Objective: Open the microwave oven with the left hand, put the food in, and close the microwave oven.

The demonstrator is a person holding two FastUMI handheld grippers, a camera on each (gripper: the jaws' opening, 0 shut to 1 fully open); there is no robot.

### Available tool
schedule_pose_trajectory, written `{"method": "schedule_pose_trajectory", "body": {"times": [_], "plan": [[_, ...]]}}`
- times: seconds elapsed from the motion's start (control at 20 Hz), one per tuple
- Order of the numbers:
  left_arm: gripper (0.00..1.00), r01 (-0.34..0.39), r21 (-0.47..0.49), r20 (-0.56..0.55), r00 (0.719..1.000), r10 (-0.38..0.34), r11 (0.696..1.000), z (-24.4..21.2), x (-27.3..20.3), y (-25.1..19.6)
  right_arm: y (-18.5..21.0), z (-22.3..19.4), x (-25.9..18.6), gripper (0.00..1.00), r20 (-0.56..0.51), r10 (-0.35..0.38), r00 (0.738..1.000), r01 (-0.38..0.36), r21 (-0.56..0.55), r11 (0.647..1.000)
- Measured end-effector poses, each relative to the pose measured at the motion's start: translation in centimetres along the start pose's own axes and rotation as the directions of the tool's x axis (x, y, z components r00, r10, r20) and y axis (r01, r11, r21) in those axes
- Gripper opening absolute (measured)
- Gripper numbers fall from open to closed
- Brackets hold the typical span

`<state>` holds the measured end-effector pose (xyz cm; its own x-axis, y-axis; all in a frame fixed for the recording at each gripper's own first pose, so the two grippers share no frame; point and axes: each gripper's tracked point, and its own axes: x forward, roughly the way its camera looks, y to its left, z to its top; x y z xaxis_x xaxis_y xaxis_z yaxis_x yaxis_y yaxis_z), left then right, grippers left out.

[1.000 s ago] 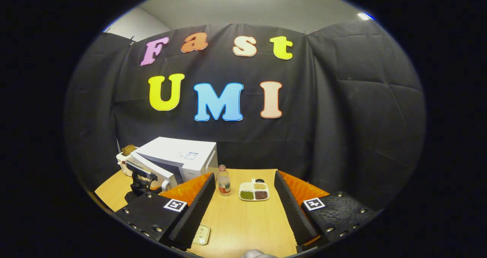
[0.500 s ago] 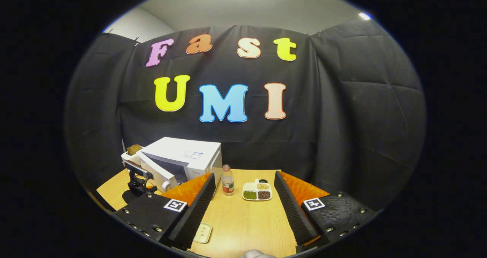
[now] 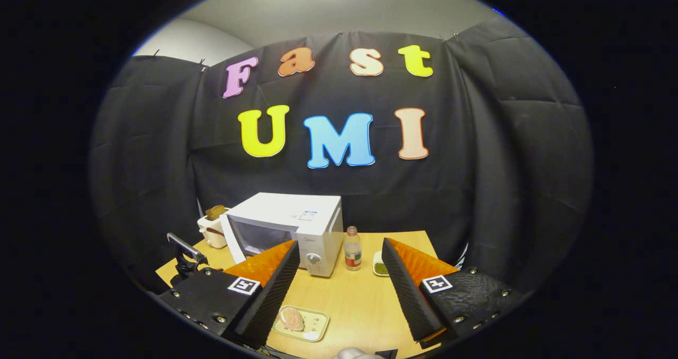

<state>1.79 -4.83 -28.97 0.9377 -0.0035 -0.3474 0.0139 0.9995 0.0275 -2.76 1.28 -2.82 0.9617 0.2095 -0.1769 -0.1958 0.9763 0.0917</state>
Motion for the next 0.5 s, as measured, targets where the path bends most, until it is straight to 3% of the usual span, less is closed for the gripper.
{"method": "schedule_pose_trajectory", "body": {"times": [0.5], "plan": [[0.98,-0.127,-0.003,0.005,0.992,0.127,0.992,-2.4,-5.1,10.0,8.4,-0.1,1.4,0.96,0.011,0.139,0.990,-0.138,-0.061,0.989]]}}
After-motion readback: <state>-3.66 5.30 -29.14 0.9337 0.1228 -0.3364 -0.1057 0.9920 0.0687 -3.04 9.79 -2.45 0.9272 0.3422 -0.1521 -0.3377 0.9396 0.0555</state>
